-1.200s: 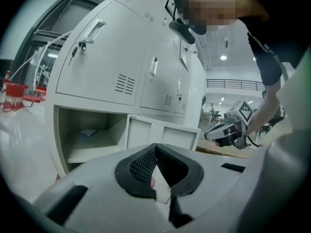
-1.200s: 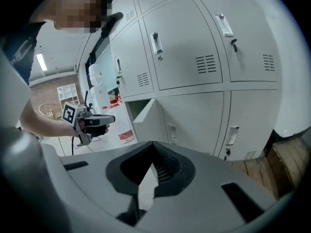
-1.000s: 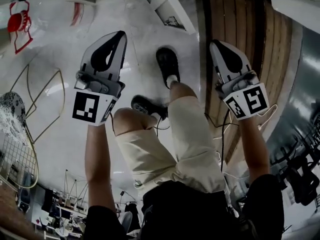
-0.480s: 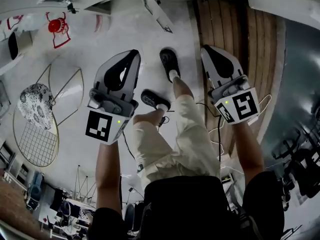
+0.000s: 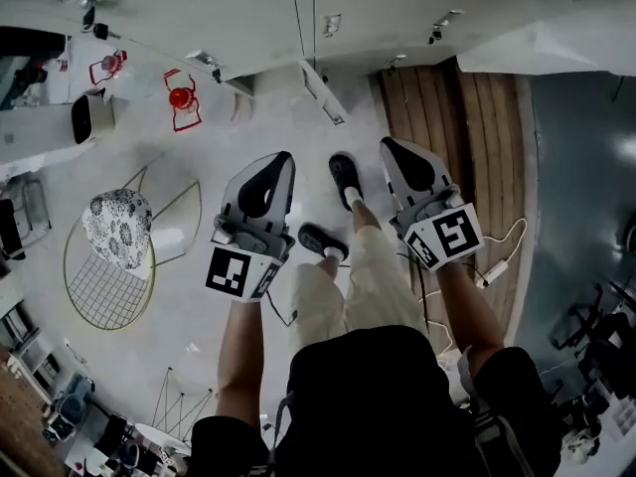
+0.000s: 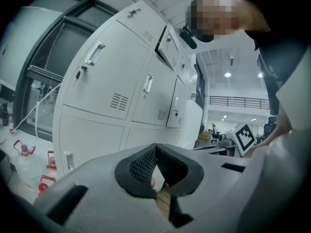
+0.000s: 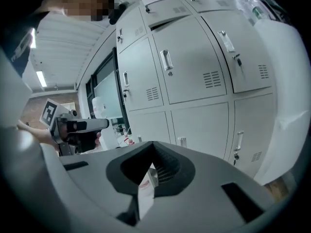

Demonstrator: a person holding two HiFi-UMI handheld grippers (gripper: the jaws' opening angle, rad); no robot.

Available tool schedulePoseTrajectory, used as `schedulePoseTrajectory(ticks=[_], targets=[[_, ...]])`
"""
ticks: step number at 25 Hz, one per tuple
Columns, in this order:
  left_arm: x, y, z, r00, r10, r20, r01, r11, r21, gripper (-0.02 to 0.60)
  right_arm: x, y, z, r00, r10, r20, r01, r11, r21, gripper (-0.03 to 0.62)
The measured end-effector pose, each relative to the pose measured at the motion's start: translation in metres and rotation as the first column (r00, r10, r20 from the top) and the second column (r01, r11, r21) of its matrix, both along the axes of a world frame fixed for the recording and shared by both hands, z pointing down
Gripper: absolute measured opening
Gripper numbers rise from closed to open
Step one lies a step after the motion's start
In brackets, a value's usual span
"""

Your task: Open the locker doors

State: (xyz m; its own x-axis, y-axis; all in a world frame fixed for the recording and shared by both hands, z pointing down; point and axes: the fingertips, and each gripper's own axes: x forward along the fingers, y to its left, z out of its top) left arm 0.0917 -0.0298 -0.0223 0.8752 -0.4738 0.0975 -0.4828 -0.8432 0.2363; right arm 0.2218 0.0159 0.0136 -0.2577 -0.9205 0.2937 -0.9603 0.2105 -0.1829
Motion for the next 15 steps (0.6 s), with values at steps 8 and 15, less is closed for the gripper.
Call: schedulePoseTrajectory(ticks=[8,15], targets=[[-0.042,0.031,-0.097,0.997,-0.077,-0.018,0.078,0.997,0.019,0.018,-0.017,0.024,-0.105,0.999,0.043,-0.004,-0.043,0.996,0.080,0.005],[-0.071,0.062,-0.153,0.992,-0.119,-0.042,0.120,0.992,0.036,0.018,-0.048,0.047,-0.177,0.999,0.004,-0.034,0.001,0.987,0.158,0.005]])
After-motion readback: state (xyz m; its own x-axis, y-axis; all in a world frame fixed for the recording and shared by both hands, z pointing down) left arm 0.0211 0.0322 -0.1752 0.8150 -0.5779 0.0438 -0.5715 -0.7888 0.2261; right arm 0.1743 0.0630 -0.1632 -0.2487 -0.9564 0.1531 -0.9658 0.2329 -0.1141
